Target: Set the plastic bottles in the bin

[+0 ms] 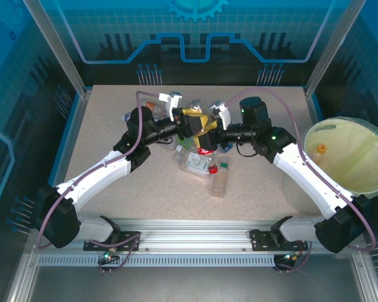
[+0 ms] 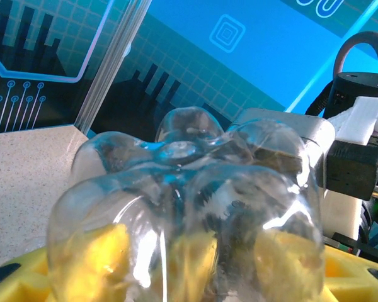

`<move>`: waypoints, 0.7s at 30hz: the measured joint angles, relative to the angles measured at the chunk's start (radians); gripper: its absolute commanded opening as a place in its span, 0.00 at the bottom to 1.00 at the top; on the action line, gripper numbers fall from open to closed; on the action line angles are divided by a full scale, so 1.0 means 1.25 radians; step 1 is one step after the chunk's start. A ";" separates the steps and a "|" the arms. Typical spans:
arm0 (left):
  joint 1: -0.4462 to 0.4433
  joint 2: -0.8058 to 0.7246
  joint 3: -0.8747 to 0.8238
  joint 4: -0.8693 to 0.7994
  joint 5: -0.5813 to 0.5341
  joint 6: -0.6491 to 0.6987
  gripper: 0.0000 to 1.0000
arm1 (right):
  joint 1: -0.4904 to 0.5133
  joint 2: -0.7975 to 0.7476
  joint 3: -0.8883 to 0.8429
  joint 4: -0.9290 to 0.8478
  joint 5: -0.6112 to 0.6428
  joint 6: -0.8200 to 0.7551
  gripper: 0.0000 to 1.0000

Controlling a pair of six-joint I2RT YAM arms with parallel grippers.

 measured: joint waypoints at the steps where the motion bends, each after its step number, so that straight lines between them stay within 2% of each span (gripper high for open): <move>1: 0.000 0.000 0.000 -0.001 0.000 0.000 0.51 | 0.000 0.000 0.000 0.000 0.002 0.000 0.58; 7: 0.000 0.000 0.001 -0.018 -0.006 0.006 0.57 | 0.001 0.000 0.000 -0.011 0.016 -0.007 0.54; 10: -0.002 0.000 0.002 -0.025 -0.007 0.019 0.73 | 0.002 -0.002 0.000 -0.023 0.027 -0.021 0.52; 17: -0.002 -0.012 0.011 -0.075 -0.030 0.040 0.98 | 0.003 -0.033 0.000 -0.074 0.134 -0.043 0.50; 21: -0.002 -0.050 0.010 -0.090 -0.047 0.047 0.99 | 0.002 -0.067 0.002 -0.128 0.223 -0.063 0.50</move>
